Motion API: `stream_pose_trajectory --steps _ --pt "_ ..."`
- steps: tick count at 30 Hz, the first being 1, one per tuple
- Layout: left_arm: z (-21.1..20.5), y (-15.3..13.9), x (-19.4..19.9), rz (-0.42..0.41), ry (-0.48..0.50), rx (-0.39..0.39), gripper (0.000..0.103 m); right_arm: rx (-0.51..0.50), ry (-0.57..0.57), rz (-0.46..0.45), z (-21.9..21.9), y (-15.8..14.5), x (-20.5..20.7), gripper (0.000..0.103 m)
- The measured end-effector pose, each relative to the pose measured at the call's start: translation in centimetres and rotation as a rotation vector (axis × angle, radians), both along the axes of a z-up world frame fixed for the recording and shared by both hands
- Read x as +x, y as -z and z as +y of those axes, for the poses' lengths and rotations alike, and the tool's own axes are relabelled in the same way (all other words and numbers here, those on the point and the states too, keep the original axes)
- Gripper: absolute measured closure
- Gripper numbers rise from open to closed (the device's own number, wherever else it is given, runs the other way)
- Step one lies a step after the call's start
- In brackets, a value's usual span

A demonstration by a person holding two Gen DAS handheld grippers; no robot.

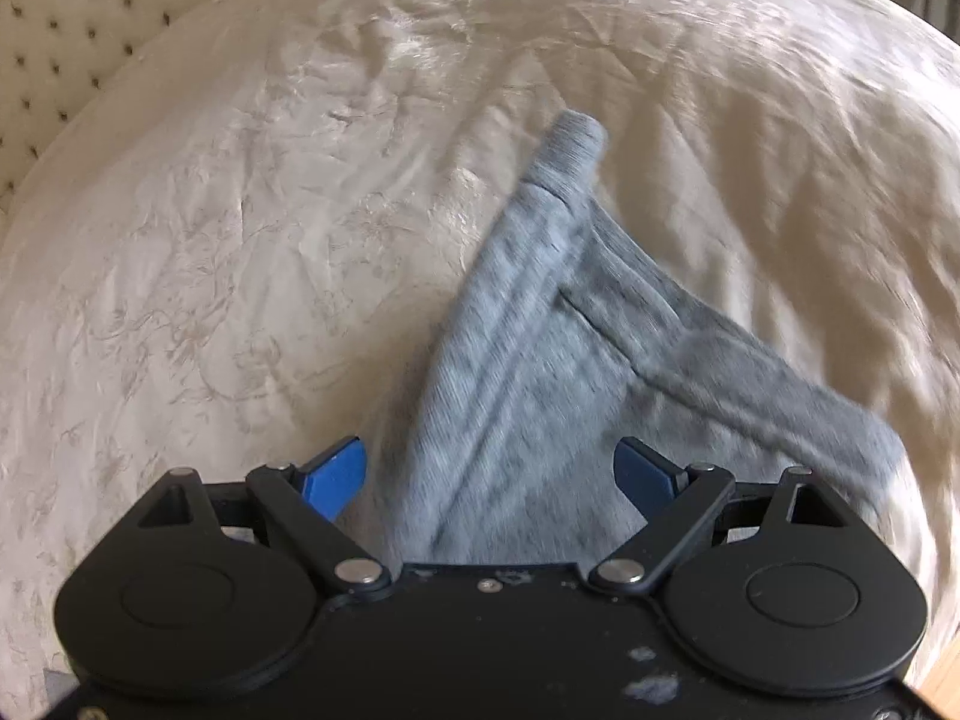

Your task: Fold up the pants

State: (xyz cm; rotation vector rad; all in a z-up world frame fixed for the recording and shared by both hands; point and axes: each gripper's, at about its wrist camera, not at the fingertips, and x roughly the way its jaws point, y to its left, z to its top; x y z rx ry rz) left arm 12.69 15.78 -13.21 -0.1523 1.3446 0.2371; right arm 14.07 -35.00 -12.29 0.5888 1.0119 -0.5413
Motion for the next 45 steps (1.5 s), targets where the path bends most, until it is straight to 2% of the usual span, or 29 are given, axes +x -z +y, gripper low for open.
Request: stream_pose_trajectory --steps 1,2,3,4,7,9,10,12,15,17,19,20,22,23,24,27,29,32,33,36,37,41,43,44,45 --pt "-0.1 -0.3 0.0 -0.006 0.005 0.005 0.096 0.006 -0.022 0.0 -0.2 -0.2 0.6 0.03" --pt "-0.1 -0.7 0.1 -0.015 0.012 0.011 0.096 0.026 -0.056 -0.006 -0.4 -0.5 1.0 0.077" --pt "-0.1 -1.3 0.2 -0.026 0.018 0.018 0.096 0.037 -0.076 -0.011 -0.5 -1.1 1.2 0.093" --pt "-0.1 -1.9 0.2 -0.04 0.023 0.022 0.096 0.025 -0.088 -0.041 -0.4 -2.4 0.8 0.096" --pt "0.1 -4.2 -0.3 -0.1 0.031 0.033 0.096 -0.035 -0.123 -0.138 0.1 -6.6 -2.5 0.097" --pt "0.4 -5.1 -0.9 -0.124 0.033 0.041 0.096 -0.036 -0.112 -0.167 0.4 -7.5 -6.1 0.097" --pt "0.4 -5.1 -1.1 -0.124 0.033 0.045 0.096 -0.027 -0.092 -0.152 0.4 -7.1 -8.0 0.097" --pt "0.7 -4.2 -1.5 -0.092 0.03 0.056 0.096 0.005 -0.051 -0.061 0.1 -4.7 -11.0 0.096" --pt "0.7 -1.9 -1.7 -0.018 0.015 0.076 0.096 0.094 -0.008 0.141 0.0 1.4 -14.1 0.096" --pt "0.7 -1.0 -1.6 0.008 0.02 0.09 0.096 0.11 -0.004 0.167 0.1 2.8 -15.4 0.096" --pt "0.5 -0.8 -1.4 0.02 0.025 0.101 0.096 0.128 0.003 0.113 -0.3 2.1 -15.9 0.095" --pt "0.4 -0.8 -1.3 0.023 0.028 0.105 0.096 0.131 0.015 0.08 -0.7 1.7 -16.2 0.089" --pt "0.1 -0.7 -0.9 0.027 0.037 0.114 0.096 0.109 0.059 0.037 -1.8 0.8 -16.6 0.049" --pt "-0.1 -0.7 -0.7 0.026 0.039 0.116 0.096 0.086 0.083 0.02 -2.5 0.5 -16.7 0.017" --pt "-0.2 -0.7 -0.5 0.026 0.04 0.117 0.096 0.065 0.11 0.005 -3.0 0.2 -17.0 0.007" --pt "-0.5 -0.7 -0.4 0.027 0.042 0.123 0.096 0.071 0.176 -0.011 -5.2 0.4 -17.2 0.009" --pt "-0.5 -0.6 -0.5 0.03 0.047 0.129 0.096 0.077 0.207 0.014 -6.2 1.0 -16.8 0.013" --pt "-0.5 -0.9 -0.5 0.022 0.05 0.139 0.096 0.145 0.165 0.038 -6.7 2.3 -15.7 0.093" --pt "-0.5 -1.4 -0.7 0.012 0.046 0.14 0.096 0.113 0.139 0.038 -6.2 1.5 -15.3 0.097" --pt "-0.4 -2.0 -1.5 -0.007 0.034 0.145 0.096 -0.054 0.013 0.015 -4.7 -0.4 -14.7 0.097" --pt "-0.3 -1.7 -1.6 0.002 0.03 0.15 0.096 -0.07 0.005 0.028 -4.7 -0.2 -14.7 0.097" --pt "-0.1 0.5 -1.6 0.076 0.026 0.167 0.096 0.013 0.034 0.197 -5.8 4.6 -14.1 0.096" --pt "-0.4 0.4 -1.8 0.073 0.036 0.182 0.094 -0.018 0.011 0.206 -5.3 4.1 -13.4 0.091" --pt "-0.4 -0.1 -1.9 0.055 0.036 0.187 0.094 -0.047 0.005 0.189 -4.9 3.2 -13.3 0.086" --pt "-0.5 -0.9 -2.2 0.028 0.035 0.185 0.094 -0.076 0.007 0.167 -4.6 2.3 -13.2 0.063"
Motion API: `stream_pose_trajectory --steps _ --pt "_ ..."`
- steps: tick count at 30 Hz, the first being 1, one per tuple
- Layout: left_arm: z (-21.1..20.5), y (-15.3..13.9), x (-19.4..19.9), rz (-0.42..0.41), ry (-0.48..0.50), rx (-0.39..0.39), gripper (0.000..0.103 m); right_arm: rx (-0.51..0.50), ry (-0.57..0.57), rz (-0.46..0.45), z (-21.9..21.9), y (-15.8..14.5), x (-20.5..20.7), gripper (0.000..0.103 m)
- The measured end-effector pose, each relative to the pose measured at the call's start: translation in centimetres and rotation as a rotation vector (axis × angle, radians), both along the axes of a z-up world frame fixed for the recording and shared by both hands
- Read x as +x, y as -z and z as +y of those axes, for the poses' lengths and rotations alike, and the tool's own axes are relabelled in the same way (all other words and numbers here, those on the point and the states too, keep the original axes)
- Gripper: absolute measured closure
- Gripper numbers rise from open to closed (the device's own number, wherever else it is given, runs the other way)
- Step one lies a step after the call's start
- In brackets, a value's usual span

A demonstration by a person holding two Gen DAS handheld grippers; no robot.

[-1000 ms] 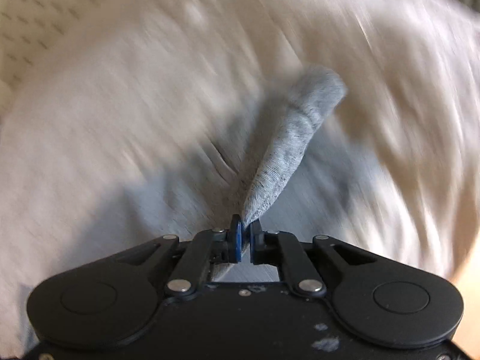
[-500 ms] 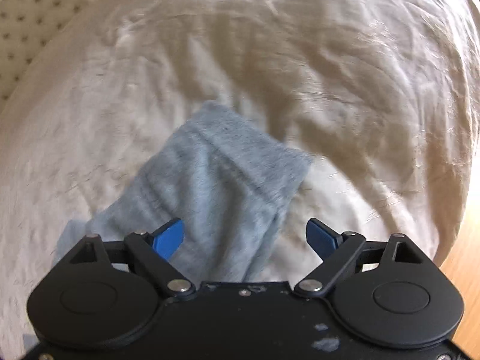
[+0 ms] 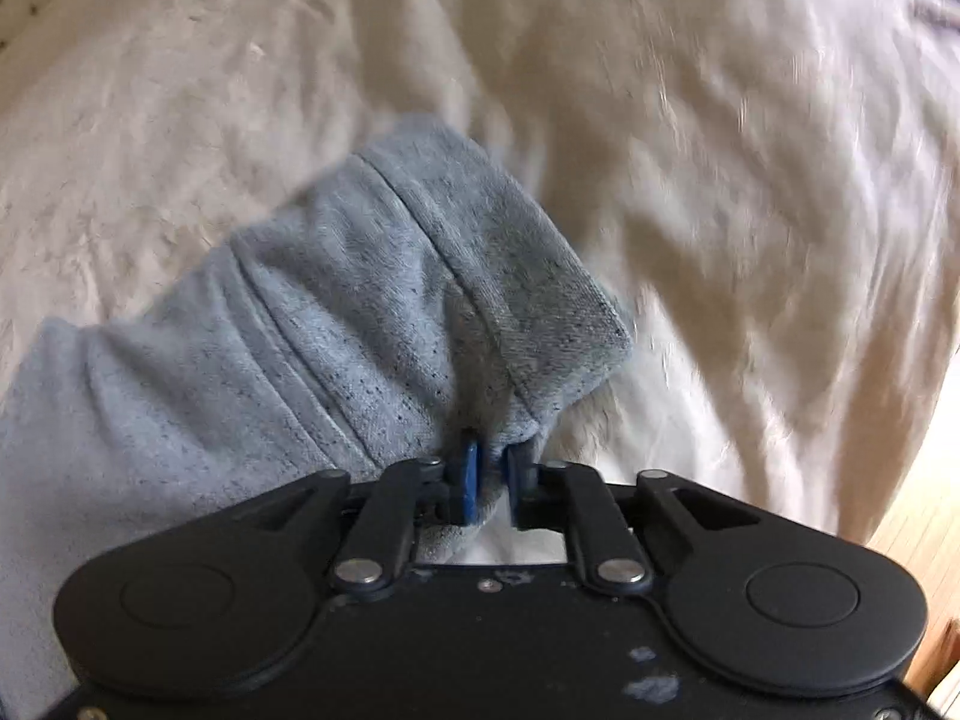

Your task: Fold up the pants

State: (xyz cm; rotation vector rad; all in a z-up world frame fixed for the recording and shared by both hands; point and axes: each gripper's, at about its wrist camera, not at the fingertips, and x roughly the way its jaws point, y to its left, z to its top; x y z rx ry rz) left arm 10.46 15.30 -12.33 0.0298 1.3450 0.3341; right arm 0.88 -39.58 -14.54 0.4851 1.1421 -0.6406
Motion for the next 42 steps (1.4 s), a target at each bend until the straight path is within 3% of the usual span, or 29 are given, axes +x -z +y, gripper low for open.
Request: stream_pose_trajectory --steps 2,7,11,17,23,29,35,39,42 --pt "0.0 -1.2 -0.5 -0.035 0.001 -0.015 0.094 -0.072 0.003 -0.058 0.9 -2.0 -0.1 0.027" --pt "0.6 -3.5 -2.3 -0.09 0.005 -0.005 0.094 -0.132 -0.152 -0.238 5.0 -5.9 1.1 0.028" --pt "2.2 -4.5 -2.8 -0.12 0.004 0.005 0.094 0.009 -0.371 -0.352 10.5 -7.2 3.4 0.026" --pt "7.2 -3.0 -1.5 -0.107 -0.015 -0.006 0.094 0.264 -0.686 -0.439 22.2 -7.2 7.0 0.026" --pt "12.3 -0.1 1.4 -0.084 0.018 -0.034 0.094 0.394 -0.865 -0.359 36.6 -5.9 9.5 0.022" --pt "16.7 3.7 3.4 -0.027 0.067 -0.041 0.091 0.487 -0.898 -0.258 46.7 -2.6 12.3 0.041" --pt "18.9 3.1 3.4 -0.02 0.142 -0.076 0.091 0.483 -0.842 -0.195 49.9 0.6 14.6 0.041" --pt "21.3 1.8 2.4 -0.035 0.104 -0.093 0.091 0.491 -0.768 -0.152 51.0 3.0 17.0 0.04" --pt "23.1 0.6 1.5 -0.058 0.059 -0.104 0.091 0.497 -0.792 -0.157 52.9 3.2 18.4 0.042"
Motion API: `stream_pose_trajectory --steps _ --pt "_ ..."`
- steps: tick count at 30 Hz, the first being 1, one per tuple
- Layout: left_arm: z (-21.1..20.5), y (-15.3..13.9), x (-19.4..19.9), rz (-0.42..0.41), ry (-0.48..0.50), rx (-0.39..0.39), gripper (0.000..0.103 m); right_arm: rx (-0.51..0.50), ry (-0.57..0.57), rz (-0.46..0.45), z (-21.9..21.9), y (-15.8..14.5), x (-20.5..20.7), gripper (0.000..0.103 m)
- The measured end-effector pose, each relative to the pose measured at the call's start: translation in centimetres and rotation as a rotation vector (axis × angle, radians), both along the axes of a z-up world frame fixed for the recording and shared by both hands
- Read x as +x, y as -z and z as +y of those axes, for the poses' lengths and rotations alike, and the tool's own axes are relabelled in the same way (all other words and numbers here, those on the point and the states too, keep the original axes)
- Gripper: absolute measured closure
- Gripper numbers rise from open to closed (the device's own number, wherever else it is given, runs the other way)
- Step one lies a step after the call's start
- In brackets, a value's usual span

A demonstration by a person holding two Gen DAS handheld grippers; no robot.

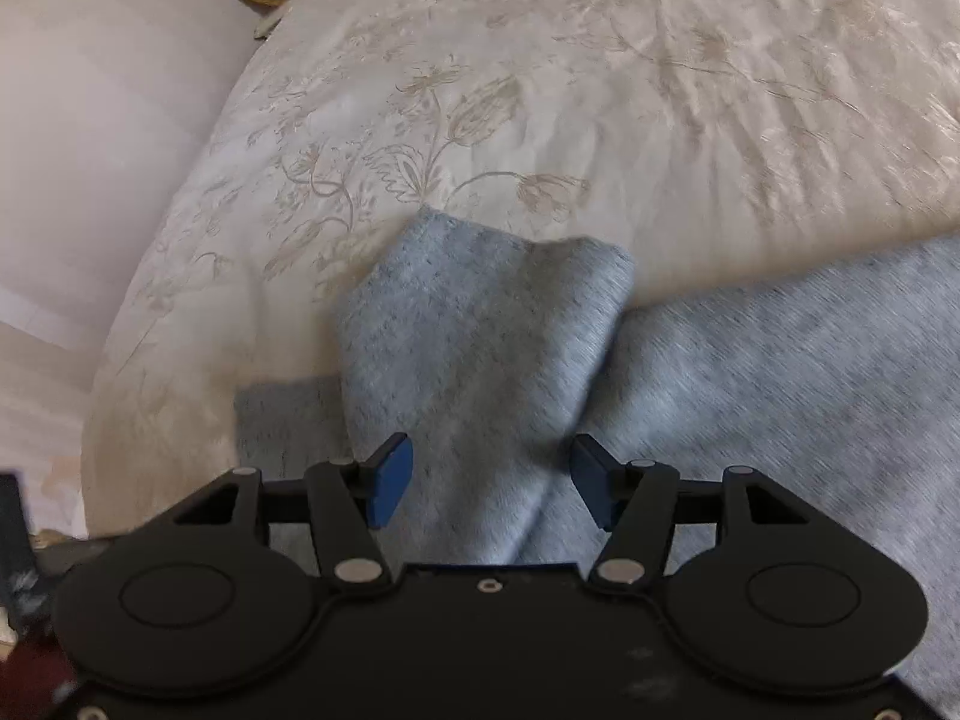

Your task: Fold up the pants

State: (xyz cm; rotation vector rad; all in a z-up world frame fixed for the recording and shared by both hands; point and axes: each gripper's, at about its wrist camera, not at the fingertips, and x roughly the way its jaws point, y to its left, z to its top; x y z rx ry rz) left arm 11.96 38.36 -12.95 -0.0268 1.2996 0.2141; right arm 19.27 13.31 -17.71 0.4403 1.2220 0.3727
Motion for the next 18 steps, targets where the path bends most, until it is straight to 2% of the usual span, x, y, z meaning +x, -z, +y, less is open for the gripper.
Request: stream_pose_trajectory --steps 2,7,12,14,18 --pt "1.2 -1.0 -0.3 -0.015 -0.032 -0.001 0.091 0.028 -0.075 -0.05 2.2 -1.3 0.2 0.043" --pt "3.3 -2.7 -1.0 -0.042 -0.103 -0.001 0.091 0.066 -0.362 -0.152 9.6 -3.6 -1.8 0.043" --pt "5.1 -3.9 -1.5 -0.07 -0.188 -0.014 0.091 0.06 -0.585 -0.205 13.5 -4.5 -5.4 0.044" --pt "5.2 -4.2 -1.5 -0.081 -0.201 -0.023 0.091 0.062 -0.585 -0.209 13.3 -4.7 -5.6 0.044" --pt "3.9 -4.1 0.0 -0.096 -0.152 -0.043 0.091 0.022 -0.428 -0.2 10.0 -4.6 -5.2 0.044"
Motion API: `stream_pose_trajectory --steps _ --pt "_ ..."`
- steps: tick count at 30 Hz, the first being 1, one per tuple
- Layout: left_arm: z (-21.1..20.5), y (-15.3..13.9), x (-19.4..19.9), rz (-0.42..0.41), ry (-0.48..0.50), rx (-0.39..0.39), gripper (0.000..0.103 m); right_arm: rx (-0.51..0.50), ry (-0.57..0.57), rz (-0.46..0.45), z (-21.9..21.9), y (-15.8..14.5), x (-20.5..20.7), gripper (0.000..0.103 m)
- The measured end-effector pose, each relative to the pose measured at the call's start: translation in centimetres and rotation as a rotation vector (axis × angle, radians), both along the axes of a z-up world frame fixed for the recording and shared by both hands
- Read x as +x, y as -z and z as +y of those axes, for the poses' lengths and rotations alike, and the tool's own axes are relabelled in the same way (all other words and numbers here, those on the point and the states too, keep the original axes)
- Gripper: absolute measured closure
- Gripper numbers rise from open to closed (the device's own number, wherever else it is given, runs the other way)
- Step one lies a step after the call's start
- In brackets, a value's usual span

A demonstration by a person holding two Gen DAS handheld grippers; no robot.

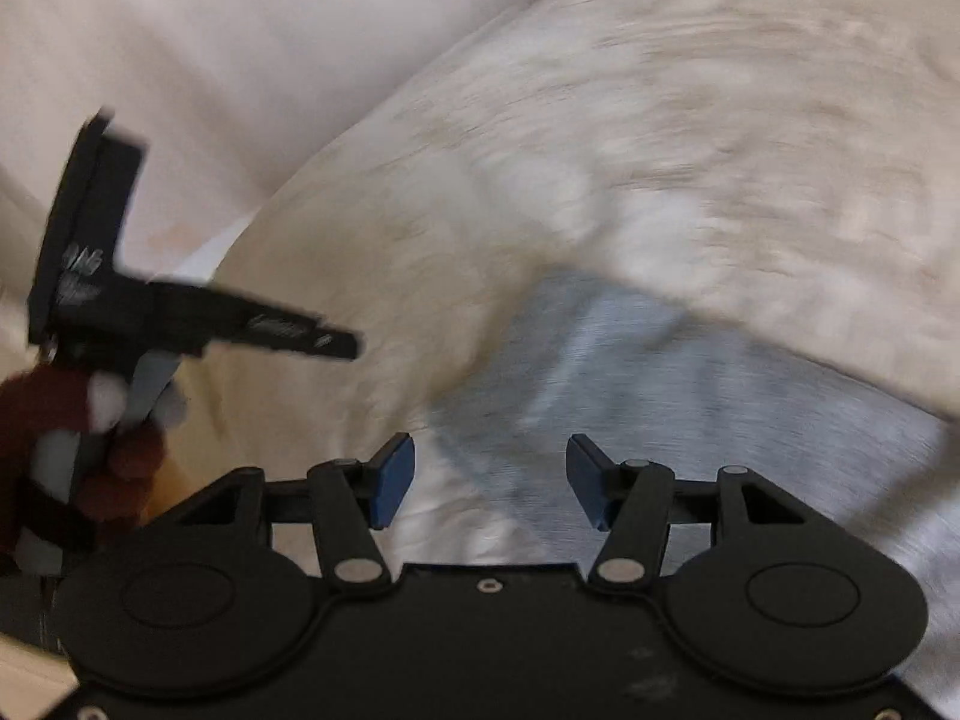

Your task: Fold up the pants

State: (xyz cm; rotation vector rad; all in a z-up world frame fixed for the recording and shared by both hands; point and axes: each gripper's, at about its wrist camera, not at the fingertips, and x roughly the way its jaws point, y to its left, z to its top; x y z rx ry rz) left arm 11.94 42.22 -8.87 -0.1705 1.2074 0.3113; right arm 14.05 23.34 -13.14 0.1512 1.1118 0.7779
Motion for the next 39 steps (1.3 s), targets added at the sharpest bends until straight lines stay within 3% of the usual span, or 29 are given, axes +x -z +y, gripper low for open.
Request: stream_pose_trajectory --steps 6,10,12,15,20,25,30,33,36,39 --pt "-5.5 1.8 2.2 0.001 0.176 -0.056 0.091 -0.209 0.234 0.042 -7.8 2.6 0.2 0.05" --pt "-8.7 5.2 1.8 0.097 0.276 -0.066 0.091 -0.324 0.263 0.151 -11.5 5.0 -1.7 0.055" --pt "-9.5 7.0 1.5 0.161 0.292 -0.023 0.091 -0.325 0.283 0.186 -13.2 5.2 -2.7 0.058" --pt "-10.4 6.5 1.7 0.162 0.311 0.022 0.091 -0.311 0.33 0.184 -16.0 3.7 -3.0 0.058" --pt "-13.2 3.9 2.9 0.08 0.345 0.044 0.091 -0.297 0.513 0.075 -23.6 0.1 -1.1 0.05" --pt "-17.9 3.6 3.8 0.062 0.348 -0.03 0.091 -0.374 0.665 0.002 -33.0 -1.7 2.1 0.047" --pt "-22.7 6.8 3.7 0.146 0.367 -0.041 0.091 -0.418 0.814 0.033 -42.4 -0.9 4.9 0.045" --pt "-24.0 9.0 2.8 0.211 0.368 -0.002 0.091 -0.438 0.852 0.054 -45.1 0.2 7.5 0.044" --pt "-24.8 9.0 2.4 0.207 0.373 0.054 0.091 -0.449 0.851 0.077 -47.1 1.1 9.6 0.044" --pt "-24.9 7.8 3.0 0.194 0.324 0.049 0.091 -0.469 0.806 0.118 -47.1 2.4 10.8 0.044"
